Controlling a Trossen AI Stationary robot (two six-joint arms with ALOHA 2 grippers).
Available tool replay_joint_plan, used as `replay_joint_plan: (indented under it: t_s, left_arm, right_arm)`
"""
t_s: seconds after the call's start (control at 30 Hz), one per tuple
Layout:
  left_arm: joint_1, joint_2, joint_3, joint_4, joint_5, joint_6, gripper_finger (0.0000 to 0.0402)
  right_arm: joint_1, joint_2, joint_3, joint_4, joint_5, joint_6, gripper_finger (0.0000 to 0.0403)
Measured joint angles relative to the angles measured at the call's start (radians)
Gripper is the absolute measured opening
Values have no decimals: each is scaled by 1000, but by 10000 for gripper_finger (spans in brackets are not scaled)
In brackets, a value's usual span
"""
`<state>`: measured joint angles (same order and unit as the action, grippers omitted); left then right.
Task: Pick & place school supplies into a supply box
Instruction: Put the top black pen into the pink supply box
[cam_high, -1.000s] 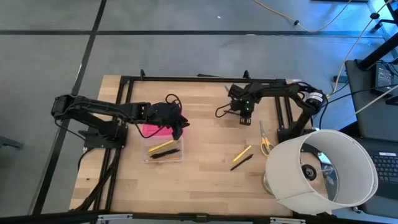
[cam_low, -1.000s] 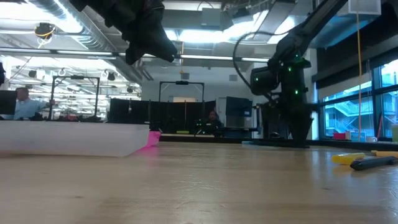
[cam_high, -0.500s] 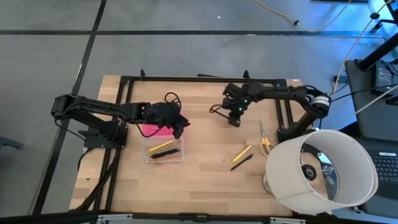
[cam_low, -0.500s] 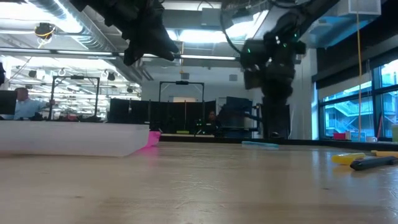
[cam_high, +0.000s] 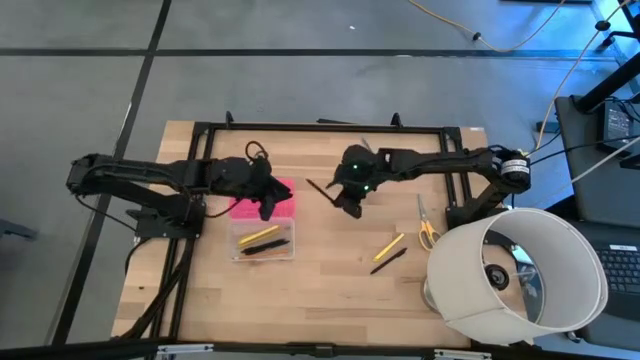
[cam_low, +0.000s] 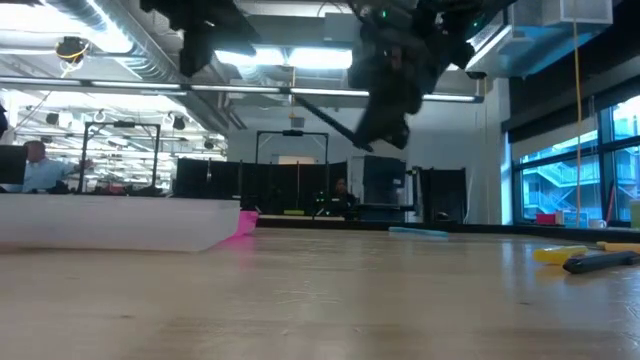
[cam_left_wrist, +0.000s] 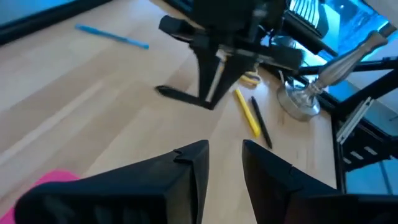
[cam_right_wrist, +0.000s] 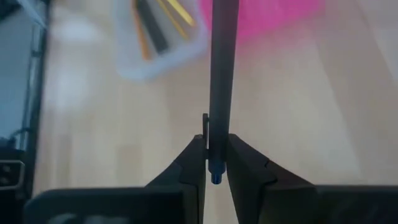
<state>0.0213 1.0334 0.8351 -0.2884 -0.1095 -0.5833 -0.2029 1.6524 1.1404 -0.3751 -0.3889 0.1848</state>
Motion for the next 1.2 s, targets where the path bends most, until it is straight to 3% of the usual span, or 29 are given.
replay_joint_plan:
  t_s: [0.17,0.47,0.87,1.2]
  left_arm:
    - [-1,-7,-14,91,-3,-31,88]
    - [-33,-4,-13,283,92,-31,88]
    - [-23,-38,-14,356,71,-136,88]
    - [-20,-39,-13,401,66,133,88]
  right_arm:
    - [55,0,0,164,1,76,54]
    - [53,-3,1,364,19,178,54]
    - [23,-82,124,324,44,151,54]
    - [54,-85,248,305,19,172,54]
